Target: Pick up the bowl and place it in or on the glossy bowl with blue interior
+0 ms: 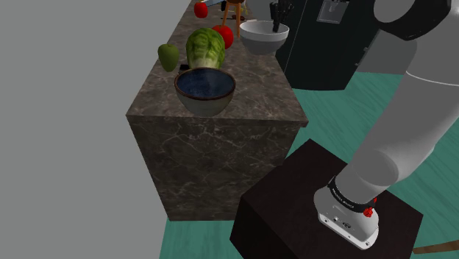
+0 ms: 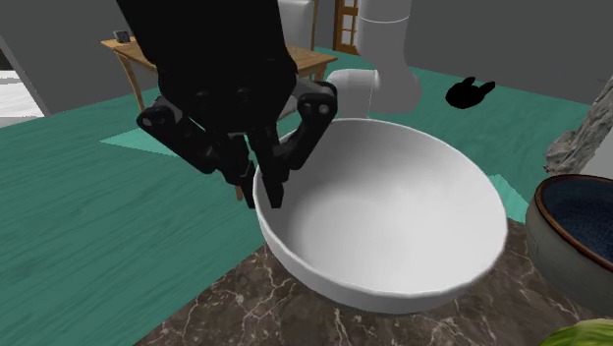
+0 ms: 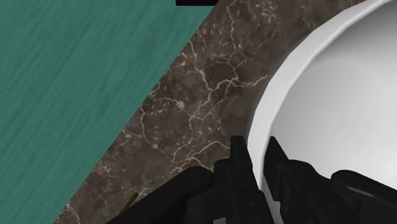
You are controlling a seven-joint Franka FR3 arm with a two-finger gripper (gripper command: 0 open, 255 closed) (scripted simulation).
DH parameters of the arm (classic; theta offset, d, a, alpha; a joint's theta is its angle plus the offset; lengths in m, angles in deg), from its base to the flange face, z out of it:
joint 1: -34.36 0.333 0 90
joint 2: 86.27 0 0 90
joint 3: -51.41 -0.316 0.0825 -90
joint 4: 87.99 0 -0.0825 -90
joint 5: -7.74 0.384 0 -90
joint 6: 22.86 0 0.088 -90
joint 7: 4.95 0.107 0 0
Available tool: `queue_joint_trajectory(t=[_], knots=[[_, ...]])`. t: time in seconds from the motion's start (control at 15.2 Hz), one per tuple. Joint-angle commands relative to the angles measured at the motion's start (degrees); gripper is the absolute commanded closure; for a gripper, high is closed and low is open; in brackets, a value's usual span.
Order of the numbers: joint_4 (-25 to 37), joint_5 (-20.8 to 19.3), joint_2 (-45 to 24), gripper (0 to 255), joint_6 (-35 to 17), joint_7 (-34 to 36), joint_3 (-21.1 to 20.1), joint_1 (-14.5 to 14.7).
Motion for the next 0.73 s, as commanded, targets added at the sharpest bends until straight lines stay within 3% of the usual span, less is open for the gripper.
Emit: queue_joint_trajectory(t=[0.0,0.53,0.66], knots=[[2.78,0.21,-0.80,255,1.98,0.14,0.02,-0.15],[15.27,1.34,-4.97,255,10.38,0.46,0.18,-1.23],[13.76,1.06,-3.53,255,10.15,1.71,-0.23,-0.22]])
